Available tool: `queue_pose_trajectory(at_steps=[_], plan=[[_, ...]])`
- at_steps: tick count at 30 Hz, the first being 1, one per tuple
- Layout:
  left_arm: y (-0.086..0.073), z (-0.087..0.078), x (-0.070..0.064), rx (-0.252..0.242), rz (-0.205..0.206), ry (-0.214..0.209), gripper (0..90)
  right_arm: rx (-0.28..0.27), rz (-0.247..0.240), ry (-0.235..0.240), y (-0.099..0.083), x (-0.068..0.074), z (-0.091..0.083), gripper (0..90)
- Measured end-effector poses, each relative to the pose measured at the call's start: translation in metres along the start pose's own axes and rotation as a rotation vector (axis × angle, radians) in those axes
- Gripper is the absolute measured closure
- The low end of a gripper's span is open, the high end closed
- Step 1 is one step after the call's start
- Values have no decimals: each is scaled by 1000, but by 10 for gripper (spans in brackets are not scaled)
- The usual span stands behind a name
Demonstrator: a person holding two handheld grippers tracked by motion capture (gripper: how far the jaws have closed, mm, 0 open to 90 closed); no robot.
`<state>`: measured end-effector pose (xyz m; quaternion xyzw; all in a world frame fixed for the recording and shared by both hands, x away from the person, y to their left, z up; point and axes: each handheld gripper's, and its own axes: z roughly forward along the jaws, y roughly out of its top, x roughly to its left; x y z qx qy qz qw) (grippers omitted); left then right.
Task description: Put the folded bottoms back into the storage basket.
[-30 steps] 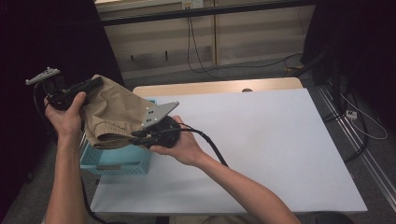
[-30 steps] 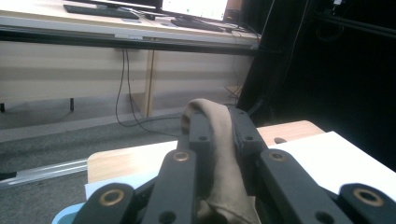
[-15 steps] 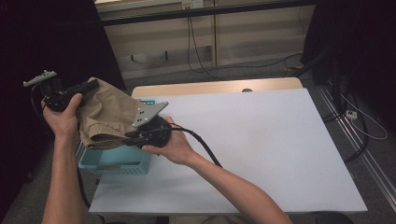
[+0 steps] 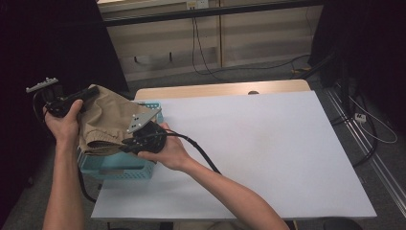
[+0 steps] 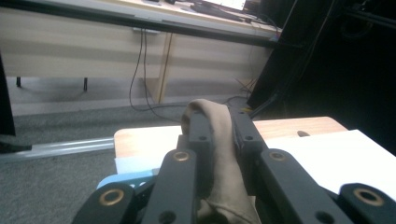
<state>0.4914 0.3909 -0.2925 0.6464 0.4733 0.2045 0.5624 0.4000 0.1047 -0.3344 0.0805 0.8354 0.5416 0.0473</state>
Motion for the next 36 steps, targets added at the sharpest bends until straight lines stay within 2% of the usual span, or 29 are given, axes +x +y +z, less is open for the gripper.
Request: queue_pose_trajectory(at_steps=[5,18,23,36], plan=[[-5,2,8,19,2,16,817,9,14,7,-3,-1,10,781],[-22,6,27,53,-32,40,818,19,42,24,-8,-2,30,777],[-25,6,31,80,-25,50,817,23,51,30,-9,-2,37,777],[-39,7,44,117,-40,52,817,34,73,40,-17,-1,52,775]])
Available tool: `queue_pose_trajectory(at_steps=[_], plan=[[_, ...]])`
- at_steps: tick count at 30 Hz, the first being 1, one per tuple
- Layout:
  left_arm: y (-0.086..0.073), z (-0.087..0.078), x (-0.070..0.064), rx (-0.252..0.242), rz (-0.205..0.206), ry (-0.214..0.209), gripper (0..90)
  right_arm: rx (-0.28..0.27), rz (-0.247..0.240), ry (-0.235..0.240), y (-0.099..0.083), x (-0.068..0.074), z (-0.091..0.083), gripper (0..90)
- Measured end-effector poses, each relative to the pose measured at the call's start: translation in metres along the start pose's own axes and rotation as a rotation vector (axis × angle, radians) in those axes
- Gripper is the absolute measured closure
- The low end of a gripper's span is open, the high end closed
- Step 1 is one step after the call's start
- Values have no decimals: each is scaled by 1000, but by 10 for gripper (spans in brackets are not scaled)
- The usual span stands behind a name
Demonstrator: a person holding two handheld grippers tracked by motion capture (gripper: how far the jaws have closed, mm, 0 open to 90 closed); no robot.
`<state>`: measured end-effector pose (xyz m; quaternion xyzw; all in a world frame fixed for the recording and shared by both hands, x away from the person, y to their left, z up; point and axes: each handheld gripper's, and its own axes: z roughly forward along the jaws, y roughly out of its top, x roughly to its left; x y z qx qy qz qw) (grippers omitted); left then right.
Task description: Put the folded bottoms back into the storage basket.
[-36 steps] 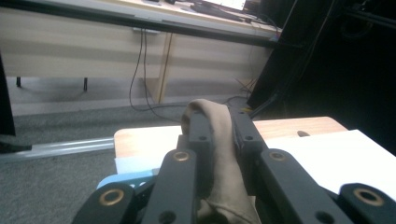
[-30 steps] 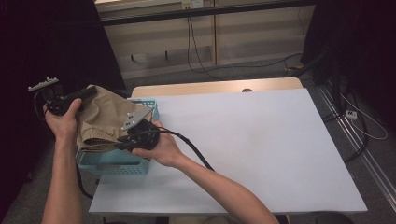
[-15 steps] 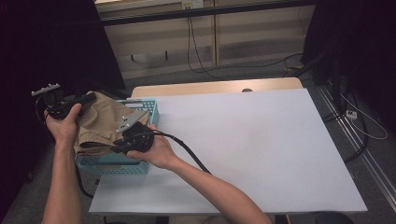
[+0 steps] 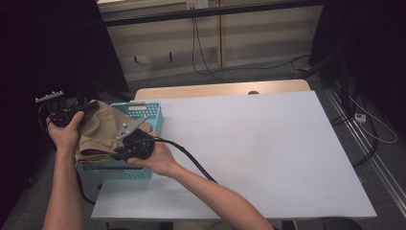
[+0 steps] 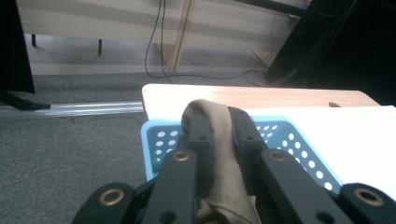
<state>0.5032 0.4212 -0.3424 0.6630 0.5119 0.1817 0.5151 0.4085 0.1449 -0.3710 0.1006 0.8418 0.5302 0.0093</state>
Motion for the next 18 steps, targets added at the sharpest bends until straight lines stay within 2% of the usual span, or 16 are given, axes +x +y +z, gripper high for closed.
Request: queue_pose_trajectory(at_steps=[14,18], plan=[[-4,4,5,34,3,7,817,20,12,-2,-4,-2,12,774],[-5,5,4,24,8,8,817,22,7,-15,-5,-1,14,772]])
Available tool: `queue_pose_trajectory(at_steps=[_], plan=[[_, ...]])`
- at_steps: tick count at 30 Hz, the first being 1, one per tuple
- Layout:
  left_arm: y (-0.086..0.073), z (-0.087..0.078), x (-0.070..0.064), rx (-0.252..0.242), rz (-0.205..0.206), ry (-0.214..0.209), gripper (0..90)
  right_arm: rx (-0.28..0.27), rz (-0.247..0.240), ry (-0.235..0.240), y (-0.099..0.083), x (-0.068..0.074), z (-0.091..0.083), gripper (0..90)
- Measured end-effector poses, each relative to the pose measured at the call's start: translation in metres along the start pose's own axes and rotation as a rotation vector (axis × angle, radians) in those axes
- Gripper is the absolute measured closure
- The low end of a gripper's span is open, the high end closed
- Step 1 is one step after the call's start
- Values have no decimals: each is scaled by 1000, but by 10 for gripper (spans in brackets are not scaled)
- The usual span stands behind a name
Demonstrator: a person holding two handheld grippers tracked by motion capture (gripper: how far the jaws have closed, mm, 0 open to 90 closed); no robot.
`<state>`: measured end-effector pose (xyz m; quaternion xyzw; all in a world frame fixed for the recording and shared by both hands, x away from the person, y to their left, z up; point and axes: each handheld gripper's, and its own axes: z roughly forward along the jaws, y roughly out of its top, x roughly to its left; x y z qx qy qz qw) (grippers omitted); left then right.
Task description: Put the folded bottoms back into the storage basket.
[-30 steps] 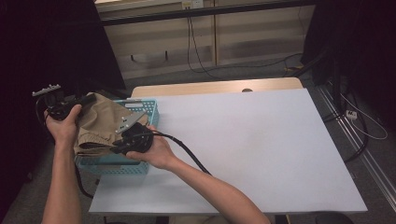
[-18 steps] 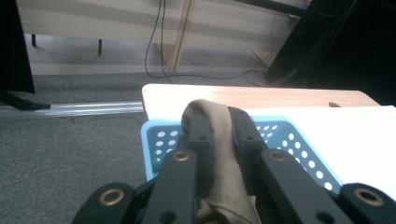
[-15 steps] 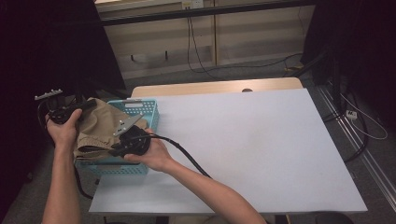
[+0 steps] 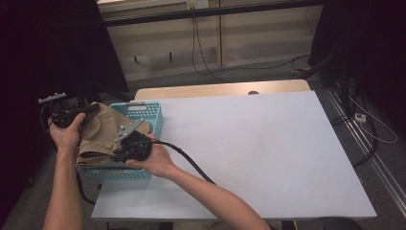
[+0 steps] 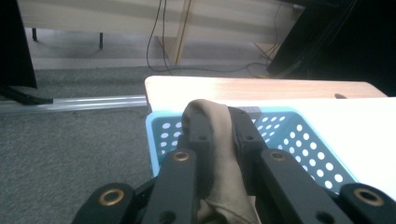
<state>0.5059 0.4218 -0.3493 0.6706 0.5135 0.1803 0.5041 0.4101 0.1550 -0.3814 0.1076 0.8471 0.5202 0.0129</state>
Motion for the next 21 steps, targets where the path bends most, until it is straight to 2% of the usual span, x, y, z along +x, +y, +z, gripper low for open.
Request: queue_pose_trajectory(at_steps=[1,2,13,18,20,21], plan=[[0,0,-1,0,-2,-2,817,3,-4,-6,0,1,1,773],[0,1,-1,8,12,-2,817,8,-6,-3,0,1,3,772],[-1,8,-5,6,8,-18,817,26,14,-8,-7,-2,9,751],[-2,11,-7,13,16,-36,817,7,41,13,-9,-2,10,654],[-2,12,-9,29,32,-41,817,7,34,7,-8,-1,9,630],[-2,13,-10,28,29,-54,818,13,27,-3,-8,0,9,580]])
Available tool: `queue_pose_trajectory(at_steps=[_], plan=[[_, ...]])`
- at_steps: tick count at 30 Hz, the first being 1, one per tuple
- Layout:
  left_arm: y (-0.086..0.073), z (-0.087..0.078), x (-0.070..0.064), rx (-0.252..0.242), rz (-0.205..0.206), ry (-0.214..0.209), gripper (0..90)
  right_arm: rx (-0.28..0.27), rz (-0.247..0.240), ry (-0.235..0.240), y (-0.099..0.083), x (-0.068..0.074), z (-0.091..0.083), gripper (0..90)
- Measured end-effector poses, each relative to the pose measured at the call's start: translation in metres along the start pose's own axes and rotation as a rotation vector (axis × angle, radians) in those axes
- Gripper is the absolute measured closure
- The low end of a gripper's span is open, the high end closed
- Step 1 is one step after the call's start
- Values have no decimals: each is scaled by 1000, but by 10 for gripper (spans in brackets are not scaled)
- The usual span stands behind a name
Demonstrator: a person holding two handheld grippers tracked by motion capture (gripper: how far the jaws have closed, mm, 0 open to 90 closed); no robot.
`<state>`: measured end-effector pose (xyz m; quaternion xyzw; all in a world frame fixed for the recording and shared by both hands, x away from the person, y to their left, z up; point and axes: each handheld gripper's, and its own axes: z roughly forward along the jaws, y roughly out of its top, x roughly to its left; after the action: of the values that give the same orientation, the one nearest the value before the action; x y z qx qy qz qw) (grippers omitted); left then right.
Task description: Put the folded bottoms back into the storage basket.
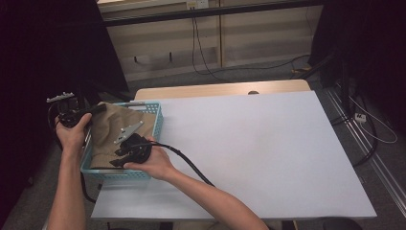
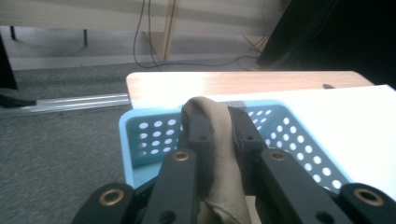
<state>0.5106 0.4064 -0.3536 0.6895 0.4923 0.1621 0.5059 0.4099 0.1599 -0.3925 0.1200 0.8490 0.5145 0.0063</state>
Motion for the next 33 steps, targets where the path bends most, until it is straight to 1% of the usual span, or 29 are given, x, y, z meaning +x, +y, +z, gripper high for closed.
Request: queue_pose_trajectory(at_steps=[2,3,6,7,9,10,11,14,15,16,18,19,20,22,23,26,27,28,29,30,31,32,33], plan=[[0,1,-1,-3,-1,-1,817,2,0,1,-1,0,0,566],[0,2,-3,-1,0,-3,817,3,3,-5,-2,-1,-1,540],[1,4,-4,2,7,-8,817,3,5,-11,-3,-3,-2,526],[1,6,-6,-1,8,-18,817,-2,10,-16,-4,-5,-4,519],[2,6,-7,-3,14,-21,817,-5,15,-21,-5,-7,-6,511],[5,7,-12,-8,26,-38,817,-5,16,-22,-5,-8,-6,508],[5,7,-12,-8,26,-38,817,-5,16,-22,-5,-8,-6,508],[9,8,-20,-27,46,-66,817,-8,20,-31,-6,-10,-10,500],[9,9,-21,-24,50,-54,817,-10,21,-34,-7,-10,-11,498],[9,9,-21,-24,50,-54,816,-11,21,-36,-7,-10,-12,497],[9,12,-20,-16,56,-11,815,-11,23,-39,-8,-11,-13,494],[7,17,-18,10,70,27,813,-12,25,-43,-10,-12,-15,481],[7,17,-18,10,70,27,813,-12,25,-43,-10,-12,-15,481],[3,23,-15,29,78,64,811,-13,34,-50,-12,-14,-18,459],[3,23,-15,29,78,64,811,-13,34,-50,-12,-14,-18,459],[0,30,-13,45,78,99,805,-12,41,-51,-15,-17,-21,425],[0,30,-13,45,78,99,799,-10,39,-51,-15,-17,-22,417],[-2,33,-11,50,67,117,795,-11,37,-50,-15,-16,-23,407],[-3,35,-9,51,56,122,792,-20,39,-50,-16,-16,-24,389],[-5,37,-8,63,50,127,792,-29,46,-51,-16,-16,-25,371],[-5,37,-8,63,50,127,792,-29,46,-51,-16,-16,-25,371],[-6,40,-7,82,50,139,792,-33,48,-56,-17,-17,-26,365],[-8,41,-6,84,49,142,792,-34,48,-58,-19,-17,-27,360]])
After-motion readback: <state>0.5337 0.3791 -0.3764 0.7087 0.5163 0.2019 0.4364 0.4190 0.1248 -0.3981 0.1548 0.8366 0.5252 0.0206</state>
